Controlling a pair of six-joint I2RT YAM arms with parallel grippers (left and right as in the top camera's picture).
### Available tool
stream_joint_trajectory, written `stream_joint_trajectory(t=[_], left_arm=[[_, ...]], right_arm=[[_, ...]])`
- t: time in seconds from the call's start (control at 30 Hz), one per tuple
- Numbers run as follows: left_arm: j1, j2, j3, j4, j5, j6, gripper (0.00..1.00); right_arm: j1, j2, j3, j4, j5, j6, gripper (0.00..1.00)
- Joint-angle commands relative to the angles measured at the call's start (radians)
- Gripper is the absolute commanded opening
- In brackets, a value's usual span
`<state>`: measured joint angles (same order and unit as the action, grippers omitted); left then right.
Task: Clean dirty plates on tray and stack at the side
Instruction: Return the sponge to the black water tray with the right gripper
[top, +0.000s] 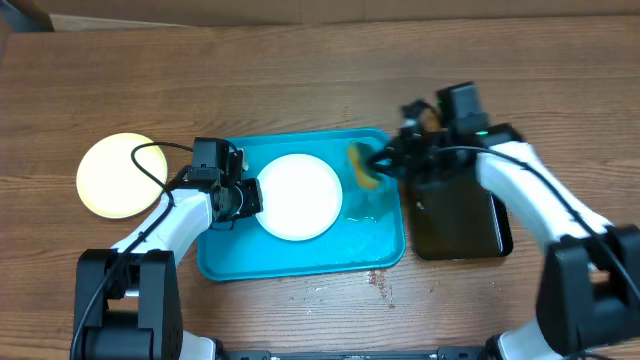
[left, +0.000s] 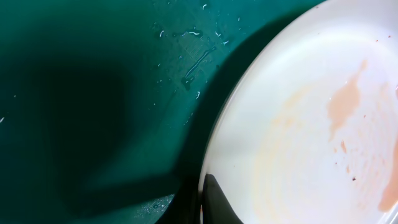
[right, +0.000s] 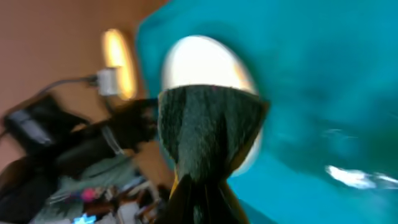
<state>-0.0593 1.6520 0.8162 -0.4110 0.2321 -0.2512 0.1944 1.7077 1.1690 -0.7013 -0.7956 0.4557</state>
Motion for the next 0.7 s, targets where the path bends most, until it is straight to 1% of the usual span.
stream_joint_trajectory(t=[0.0, 0.07, 0.17, 0.37, 0.4, 0.43, 0.5, 0.53, 0.57, 0.67], left_arm=[[-0.007, 0.015, -0.009, -0.002, -0.003, 0.012, 0.04], [-0.007, 0.015, -0.009, 0.0, -0.003, 0.012, 0.04], [-0.007, 0.015, -0.009, 0.001, -0.003, 0.012, 0.04], [-0.007, 0.015, -0.009, 0.0, -0.003, 0.013, 0.04], [-0.007, 0.015, -0.009, 0.0, -0.003, 0.013, 0.04], [-0.007, 0.015, -0.009, 0.0, -0.003, 0.013, 0.04], [-0.007, 0.015, -0.009, 0.0, -0.003, 0.013, 0.04], [-0.007, 0.015, -0.009, 0.0, -0.003, 0.013, 0.04], [-0.007, 0.014, -0.008, 0.0, -0.001, 0.017, 0.04], [-0.007, -0.009, 0.013, -0.03, 0.019, 0.07, 0.04]], right_arm=[[-0.052, -0.025, 0.005, -0.126, 0.306, -0.137, 0.04], [-0.063, -0.022, -0.005, -0.216, 0.5, -0.138, 0.04], [-0.063, -0.021, -0.06, -0.239, 0.695, -0.138, 0.04], [-0.063, -0.021, -0.17, -0.138, 0.776, -0.138, 0.04], [-0.063, -0.021, -0.18, -0.128, 0.791, -0.138, 0.06], [-0.063, -0.021, -0.189, -0.117, 0.803, -0.139, 0.13], [-0.063, -0.021, -0.196, -0.108, 0.806, -0.148, 0.32], [-0.063, -0.021, -0.196, -0.109, 0.806, -0.151, 0.43], [-0.063, -0.021, -0.196, -0.111, 0.806, -0.15, 0.52], [-0.067, -0.021, -0.183, -0.114, 0.806, -0.15, 0.59]])
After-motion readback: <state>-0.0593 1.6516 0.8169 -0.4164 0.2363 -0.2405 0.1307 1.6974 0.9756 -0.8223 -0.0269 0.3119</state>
